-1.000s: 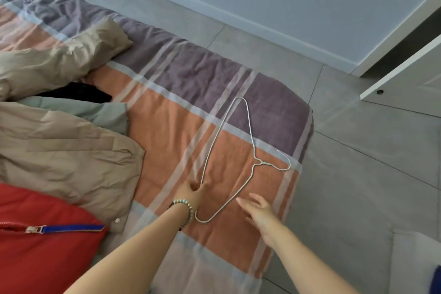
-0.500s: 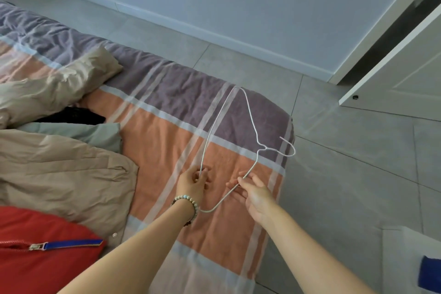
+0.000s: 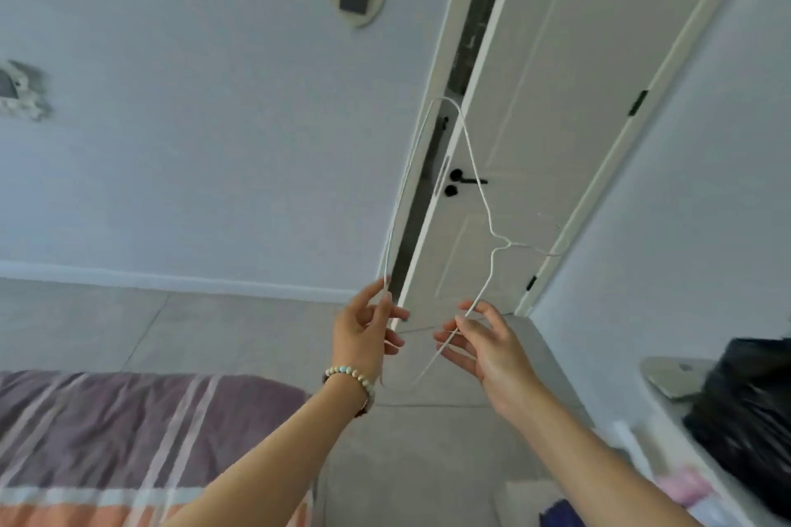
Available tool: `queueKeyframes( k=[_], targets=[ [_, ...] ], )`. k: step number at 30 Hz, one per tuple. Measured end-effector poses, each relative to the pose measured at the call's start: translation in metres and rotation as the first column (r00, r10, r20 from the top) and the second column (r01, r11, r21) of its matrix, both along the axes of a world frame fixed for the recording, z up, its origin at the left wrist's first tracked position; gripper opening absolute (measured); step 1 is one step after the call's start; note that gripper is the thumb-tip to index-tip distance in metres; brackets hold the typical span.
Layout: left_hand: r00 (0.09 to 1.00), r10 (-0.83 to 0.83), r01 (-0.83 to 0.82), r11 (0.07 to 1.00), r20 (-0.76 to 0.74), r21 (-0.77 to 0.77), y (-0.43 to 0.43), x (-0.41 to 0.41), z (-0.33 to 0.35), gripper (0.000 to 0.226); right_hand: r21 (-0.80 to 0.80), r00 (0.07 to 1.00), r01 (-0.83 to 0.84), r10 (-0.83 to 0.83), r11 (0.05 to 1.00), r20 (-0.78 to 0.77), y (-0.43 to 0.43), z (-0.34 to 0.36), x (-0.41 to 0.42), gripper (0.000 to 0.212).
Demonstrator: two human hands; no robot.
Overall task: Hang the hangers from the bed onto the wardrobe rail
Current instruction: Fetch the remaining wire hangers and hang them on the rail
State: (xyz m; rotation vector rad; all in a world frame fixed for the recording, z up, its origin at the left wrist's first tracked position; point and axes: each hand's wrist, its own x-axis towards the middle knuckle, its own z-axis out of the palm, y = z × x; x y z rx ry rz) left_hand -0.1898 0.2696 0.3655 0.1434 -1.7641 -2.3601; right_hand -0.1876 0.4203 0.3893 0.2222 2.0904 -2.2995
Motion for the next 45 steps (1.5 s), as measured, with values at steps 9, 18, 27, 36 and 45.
queueKeyframes(
  k=[9, 18, 27, 36, 45],
  targets=[
    [0.808, -0.495, 0.500, 0.863, -0.318, -0.072, 0.218, 0.070, 0.197, 0.029, 0.048, 0.831, 0.409, -0.350, 0.911, -0.433, 0.209, 0.197, 0.159, 0.011],
    [0.460, -0.848, 0.861, 0.499, -0.262, -0.103, 0.435, 0.251, 0.290, 0.027, 0.046, 0.541, 0.769, -0.612, 0.637, -0.576, 0.363, 0.281, 0.395, 0.020],
    [0.068, -0.996, 0.998, 0.067, 0.057, -0.014, 0.548, 0.374, 0.324, 0.065, 0.235, 0.466, 0.876, -0.615, 0.421, -0.636, 0.432, 0.314, 0.523, 0.024],
    [-0.133, -0.988, 0.986, -0.124, 0.083, 0.107, 0.616, 0.416, 0.318, 0.077, 0.322, 0.456, 0.890, -0.627, 0.322, -0.631, 0.483, 0.328, 0.535, 0.028],
    [-0.031, -0.999, 0.964, -0.021, -0.033, -0.263, 0.673, 0.361, 0.333, 0.067, 0.237, 0.370, 0.929, -0.708, 0.284, -0.601, 0.543, 0.341, 0.472, 0.022]
  ],
)
